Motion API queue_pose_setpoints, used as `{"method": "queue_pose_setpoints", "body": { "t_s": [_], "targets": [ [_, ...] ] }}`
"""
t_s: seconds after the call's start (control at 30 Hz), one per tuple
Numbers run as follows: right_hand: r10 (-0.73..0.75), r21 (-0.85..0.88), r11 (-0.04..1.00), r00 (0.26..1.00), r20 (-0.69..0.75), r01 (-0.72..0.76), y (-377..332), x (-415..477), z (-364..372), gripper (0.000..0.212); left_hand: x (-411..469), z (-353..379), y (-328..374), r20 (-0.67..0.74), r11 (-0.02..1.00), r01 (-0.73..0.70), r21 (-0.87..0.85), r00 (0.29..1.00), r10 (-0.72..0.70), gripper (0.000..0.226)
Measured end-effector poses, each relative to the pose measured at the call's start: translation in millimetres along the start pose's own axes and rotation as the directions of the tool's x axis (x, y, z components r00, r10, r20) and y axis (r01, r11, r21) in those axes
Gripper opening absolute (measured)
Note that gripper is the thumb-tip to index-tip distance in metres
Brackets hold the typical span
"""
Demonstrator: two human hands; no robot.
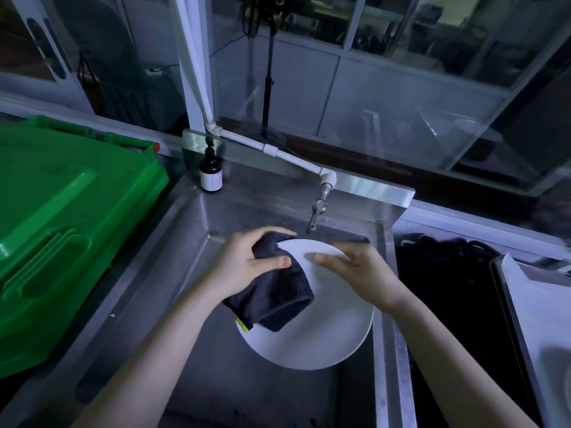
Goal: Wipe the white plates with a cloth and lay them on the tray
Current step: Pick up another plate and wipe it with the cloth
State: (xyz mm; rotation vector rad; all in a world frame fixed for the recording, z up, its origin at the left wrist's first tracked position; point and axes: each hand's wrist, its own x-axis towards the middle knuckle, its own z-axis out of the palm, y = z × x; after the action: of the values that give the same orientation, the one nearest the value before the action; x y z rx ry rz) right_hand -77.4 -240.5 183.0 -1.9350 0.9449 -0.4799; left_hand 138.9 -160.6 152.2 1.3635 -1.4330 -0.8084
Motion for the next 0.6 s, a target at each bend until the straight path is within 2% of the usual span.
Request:
{"method": "queue_pose_setpoints", "body": {
  "t_s": [0.07, 0.1, 0.13, 0.17, 0.2, 0.23, 0.27, 0.33, 0.37, 0.43, 0.5, 0.53, 0.6],
  "targets": [
    [0.034, 0.137, 0.990, 0.995, -0.091, -0.022, 2.2, -4.6, -3.1, 0.029, -3.8, 0.6, -5.7, -0.103, 0.998, 0.027, -0.052, 0.994, -0.033, 0.040],
    [0.089, 0.231, 0.972, 0.977, -0.194, -0.043, 6.6, -6.4, -1.7, 0.032, -6.7, 4.3, -10.6, -0.223, 0.991, 0.083, -0.102, 0.969, -0.104, 0.036],
    [0.180, 0.351, 0.934, 0.933, -0.311, -0.063, 9.6, -7.0, 3.7, 0.033, -9.5, 11.7, -16.3, -0.366, 0.970, 0.151, -0.190, 0.906, -0.213, 0.029],
    [0.294, 0.489, 0.870, 0.863, -0.410, -0.064, 12.2, -7.2, 12.8, 0.029, -12.9, 21.9, -20.6, -0.476, 0.927, 0.198, -0.318, 0.812, -0.337, 0.022],
    [0.407, 0.609, 0.791, 0.791, -0.456, -0.056, 14.0, -7.7, 24.5, 0.023, -15.7, 32.5, -23.0, -0.519, 0.861, 0.206, -0.464, 0.725, -0.453, 0.015],
    [0.473, 0.670, 0.741, 0.746, -0.468, -0.050, 15.3, -8.2, 35.8, 0.021, -17.6, 40.0, -25.8, -0.518, 0.796, 0.194, -0.574, 0.667, -0.536, 0.012],
    [0.490, 0.676, 0.734, 0.741, -0.459, -0.066, 16.1, -9.2, 42.8, 0.020, -18.5, 42.6, -29.2, -0.507, 0.759, 0.188, -0.624, 0.642, -0.575, 0.011],
    [0.398, 0.583, 0.807, 0.813, -0.425, -0.090, 19.3, -9.9, 39.4, 0.013, -19.9, 34.9, -33.0, -0.493, 0.769, 0.200, -0.608, 0.664, -0.562, 0.012],
    [0.320, 0.518, 0.852, 0.857, -0.403, -0.074, 20.2, -8.7, 29.9, 0.012, -19.5, 26.7, -34.9, -0.495, 0.807, 0.212, -0.551, 0.695, -0.521, 0.011],
    [0.155, 0.366, 0.930, 0.938, -0.312, -0.032, 21.4, -0.7, 4.4, 0.023, -16.0, 7.7, -34.9, -0.464, 0.909, 0.252, -0.332, 0.795, -0.390, 0.018],
    [0.048, 0.174, 0.984, 0.994, -0.097, -0.030, 12.4, 6.8, -7.9, 0.021, -10.3, -2.4, -24.6, -0.288, 0.976, 0.191, -0.108, 0.933, -0.214, 0.031],
    [0.046, 0.093, 0.995, 0.999, 0.017, -0.047, 7.5, 8.8, -6.1, 0.016, -7.2, -3.2, -18.4, -0.182, 0.992, 0.121, -0.027, 0.975, -0.124, 0.035],
    [0.081, 0.066, 0.994, 0.992, 0.096, -0.087, 0.8, 8.7, 0.2, 0.021, -2.6, -4.3, -11.2, -0.053, 0.999, 0.021, 0.036, 0.998, -0.019, 0.039]
  ]
}}
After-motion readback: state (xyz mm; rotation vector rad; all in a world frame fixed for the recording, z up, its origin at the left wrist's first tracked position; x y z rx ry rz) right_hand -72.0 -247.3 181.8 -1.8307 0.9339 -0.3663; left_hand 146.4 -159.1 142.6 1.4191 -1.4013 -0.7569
